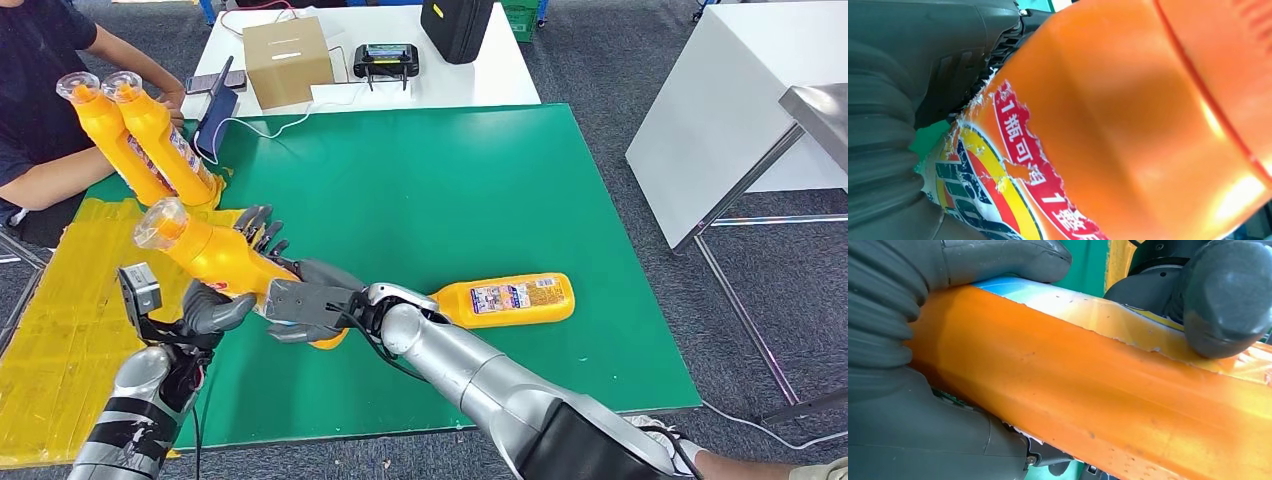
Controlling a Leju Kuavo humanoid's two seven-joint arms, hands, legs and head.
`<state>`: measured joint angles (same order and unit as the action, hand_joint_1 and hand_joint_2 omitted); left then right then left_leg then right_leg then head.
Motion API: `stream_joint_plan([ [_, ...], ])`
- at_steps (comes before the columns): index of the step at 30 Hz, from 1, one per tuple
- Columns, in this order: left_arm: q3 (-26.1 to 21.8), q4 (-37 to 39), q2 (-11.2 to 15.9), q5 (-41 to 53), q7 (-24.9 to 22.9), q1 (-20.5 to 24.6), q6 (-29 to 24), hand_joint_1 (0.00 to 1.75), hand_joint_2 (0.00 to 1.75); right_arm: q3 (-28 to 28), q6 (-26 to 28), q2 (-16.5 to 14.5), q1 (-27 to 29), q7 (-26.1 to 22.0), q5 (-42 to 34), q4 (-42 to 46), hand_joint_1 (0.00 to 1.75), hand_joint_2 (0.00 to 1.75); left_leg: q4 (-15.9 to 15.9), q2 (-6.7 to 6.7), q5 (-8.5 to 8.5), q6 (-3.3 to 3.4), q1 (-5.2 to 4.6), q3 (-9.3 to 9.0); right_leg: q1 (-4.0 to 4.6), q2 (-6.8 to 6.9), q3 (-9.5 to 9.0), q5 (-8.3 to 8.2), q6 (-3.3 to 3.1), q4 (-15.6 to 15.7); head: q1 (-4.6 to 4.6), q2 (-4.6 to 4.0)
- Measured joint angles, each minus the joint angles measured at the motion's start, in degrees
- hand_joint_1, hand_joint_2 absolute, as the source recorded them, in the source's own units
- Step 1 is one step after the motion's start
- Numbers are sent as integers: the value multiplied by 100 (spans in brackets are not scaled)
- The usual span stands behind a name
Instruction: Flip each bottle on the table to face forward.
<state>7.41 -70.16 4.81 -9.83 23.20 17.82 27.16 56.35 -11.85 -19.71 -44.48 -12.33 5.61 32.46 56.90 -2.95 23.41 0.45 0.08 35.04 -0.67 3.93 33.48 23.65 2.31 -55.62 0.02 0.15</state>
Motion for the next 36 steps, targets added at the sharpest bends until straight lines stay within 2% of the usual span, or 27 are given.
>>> stream_joint_plan([
  [20,2,0,0,130,54,5,-132,0,175,5,1,3,3,-7,-1,0,175,175,0,-1,0,0,0,0,0,-1,1,0,0,0,0,0],
  [24,-10,-7,-5,507,245,60,-517,0,175,26,54,17,35,-16,7,-5,175,175,0,2,0,0,1,1,1,0,-2,0,0,0,3,0],
  [27,-95,-101,-13,855,396,122,-940,0,175,-8,586,77,181,-201,47,60,175,175,0,10,-1,0,1,4,2,4,-6,0,0,-1,3,0],
  [29,-220,-266,-33,970,433,94,-1065,0,175,-185,1267,205,390,-387,161,400,175,175,0,11,0,0,1,7,1,5,-8,0,0,-2,-4,0],
  [31,-411,-469,-55,1039,452,24,-1069,0,175,-561,1672,417,697,-420,294,1057,175,175,0,13,1,1,-1,10,0,7,-8,0,1,-1,-3,0],
  [36,-899,-812,-76,1157,464,-174,-1015,0,175,-1697,1385,928,1140,-169,576,2590,175,175,0,22,2,1,-2,14,-2,17,-5,0,1,1,-5,0],
])
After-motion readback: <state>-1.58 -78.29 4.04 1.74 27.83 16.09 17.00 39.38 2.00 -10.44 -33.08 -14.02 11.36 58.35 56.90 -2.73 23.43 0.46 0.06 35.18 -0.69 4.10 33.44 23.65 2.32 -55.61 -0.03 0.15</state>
